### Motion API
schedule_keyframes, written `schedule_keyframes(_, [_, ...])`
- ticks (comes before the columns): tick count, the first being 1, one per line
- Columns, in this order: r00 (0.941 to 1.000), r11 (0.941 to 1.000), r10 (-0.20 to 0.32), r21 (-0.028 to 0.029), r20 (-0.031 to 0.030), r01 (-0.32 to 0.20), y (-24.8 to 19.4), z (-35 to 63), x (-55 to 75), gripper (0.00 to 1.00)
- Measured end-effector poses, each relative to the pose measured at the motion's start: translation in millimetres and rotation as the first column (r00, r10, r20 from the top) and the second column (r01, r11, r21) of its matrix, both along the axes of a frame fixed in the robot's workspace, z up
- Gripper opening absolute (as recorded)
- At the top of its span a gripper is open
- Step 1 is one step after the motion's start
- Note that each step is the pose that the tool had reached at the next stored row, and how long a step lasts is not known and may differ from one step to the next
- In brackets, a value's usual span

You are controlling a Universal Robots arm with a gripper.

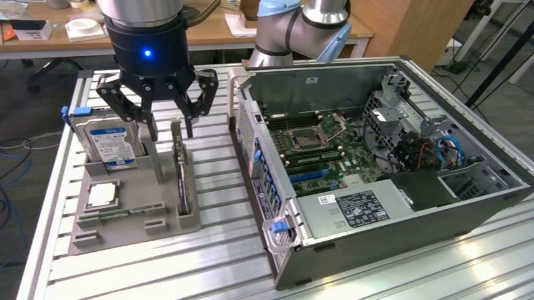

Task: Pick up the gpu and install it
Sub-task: 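Pick up the gpu and move the gpu toward the slot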

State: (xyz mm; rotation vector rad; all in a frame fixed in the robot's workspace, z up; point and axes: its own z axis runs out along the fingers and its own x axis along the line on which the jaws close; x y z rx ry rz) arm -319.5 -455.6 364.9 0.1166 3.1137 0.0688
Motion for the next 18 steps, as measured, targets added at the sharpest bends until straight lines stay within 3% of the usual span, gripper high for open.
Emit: schedule_keyframes(18, [1.0, 1.0, 0.0, 0.0, 0.0, 0.0, 0.0, -4.4, 0.0, 0.55])
